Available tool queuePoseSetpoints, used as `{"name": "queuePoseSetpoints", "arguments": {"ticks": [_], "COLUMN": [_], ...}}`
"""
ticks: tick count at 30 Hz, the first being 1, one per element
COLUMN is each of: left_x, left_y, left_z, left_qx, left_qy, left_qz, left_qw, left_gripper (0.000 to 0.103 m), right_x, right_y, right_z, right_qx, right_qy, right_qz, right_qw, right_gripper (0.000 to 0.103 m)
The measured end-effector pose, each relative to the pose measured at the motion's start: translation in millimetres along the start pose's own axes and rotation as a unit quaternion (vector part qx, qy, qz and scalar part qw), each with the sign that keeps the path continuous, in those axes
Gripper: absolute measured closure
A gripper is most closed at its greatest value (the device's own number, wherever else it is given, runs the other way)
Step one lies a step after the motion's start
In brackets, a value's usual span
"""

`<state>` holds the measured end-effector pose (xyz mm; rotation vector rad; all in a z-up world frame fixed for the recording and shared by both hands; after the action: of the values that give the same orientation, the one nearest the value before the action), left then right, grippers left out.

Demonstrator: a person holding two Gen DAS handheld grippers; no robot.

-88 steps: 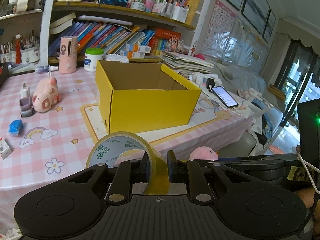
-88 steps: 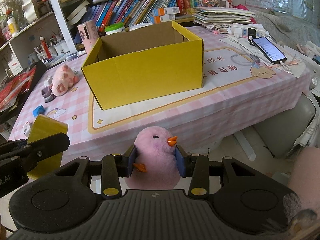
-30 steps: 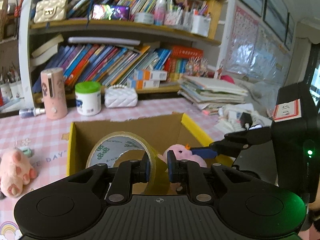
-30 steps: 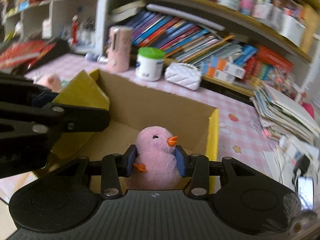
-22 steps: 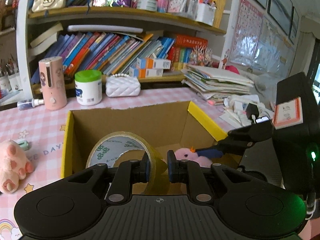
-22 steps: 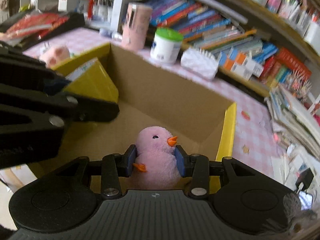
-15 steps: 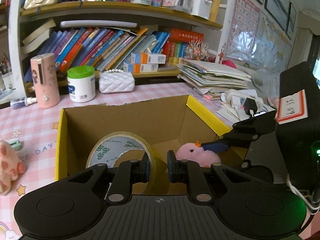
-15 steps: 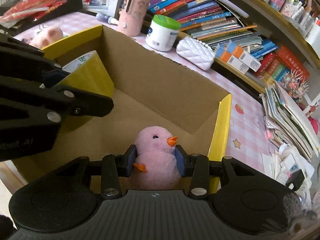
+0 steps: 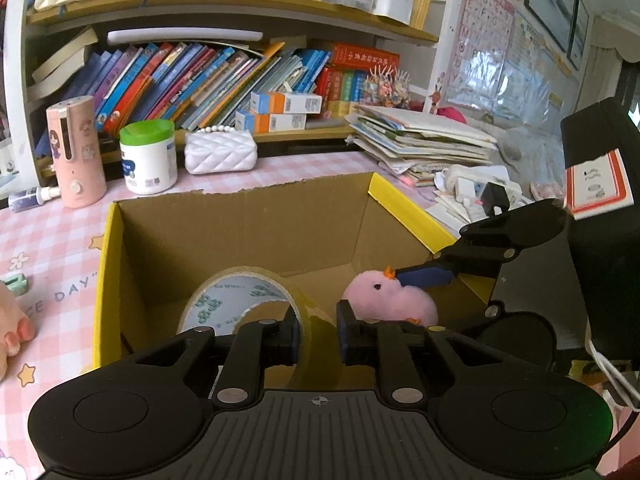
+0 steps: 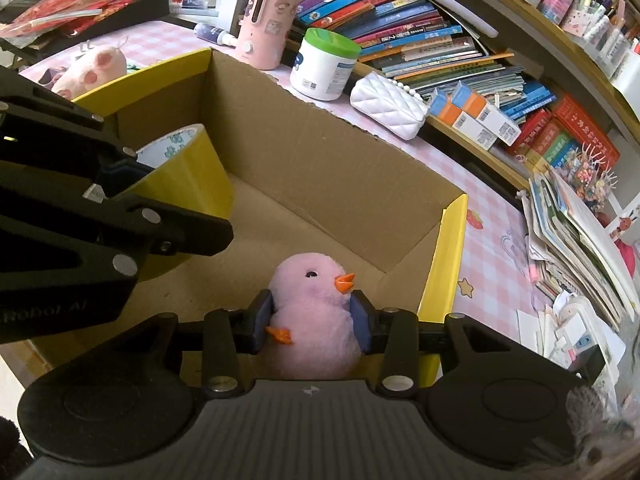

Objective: Organize objects
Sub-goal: 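Lower the chick into the box with the right gripper while the left gripper drops the tape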

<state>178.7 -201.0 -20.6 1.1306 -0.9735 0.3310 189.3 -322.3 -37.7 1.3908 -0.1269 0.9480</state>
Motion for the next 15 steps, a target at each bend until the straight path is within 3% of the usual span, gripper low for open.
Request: {"name": "queuePoseSetpoints", "arguments": {"ticks": [6, 10, 15], "left_x": [0, 2, 4], "left_y": [7, 14, 28], "left_z": [2, 1, 1], "left_qx": [0.001, 0.006, 0.01], "left_qy": [-0.002, 0.007, 0.013], "left_qz": [0.008, 0.017, 0.032], "left_qw": [1.0, 0.9998, 0.9994], "left_gripper": [0.08, 0.071, 0.068], "right_x": [0, 1, 2], "right_y": [5, 13, 28], "right_z": [2, 0, -3], "right_qx": [0.005, 0.009, -0.002], "right_qy": [-0.015, -0.024, -0.037], "right_qz": [0.012, 0.026, 0.05], "right_qw": [1.0, 0.999, 0.998], "right_gripper": [0.058, 0.052, 0.048]}}
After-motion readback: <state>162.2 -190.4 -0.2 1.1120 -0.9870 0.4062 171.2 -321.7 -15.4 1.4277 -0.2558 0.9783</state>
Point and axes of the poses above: each gripper's, at about its wrist camera, not at the fingertips, and y roughly against the way its jaws point, z to its right, x to its top, the point moved 1 cm from there along -y, roughly the way its jaws point, and after that the axes turned 5 degrees about x, right-handed, at the moved point
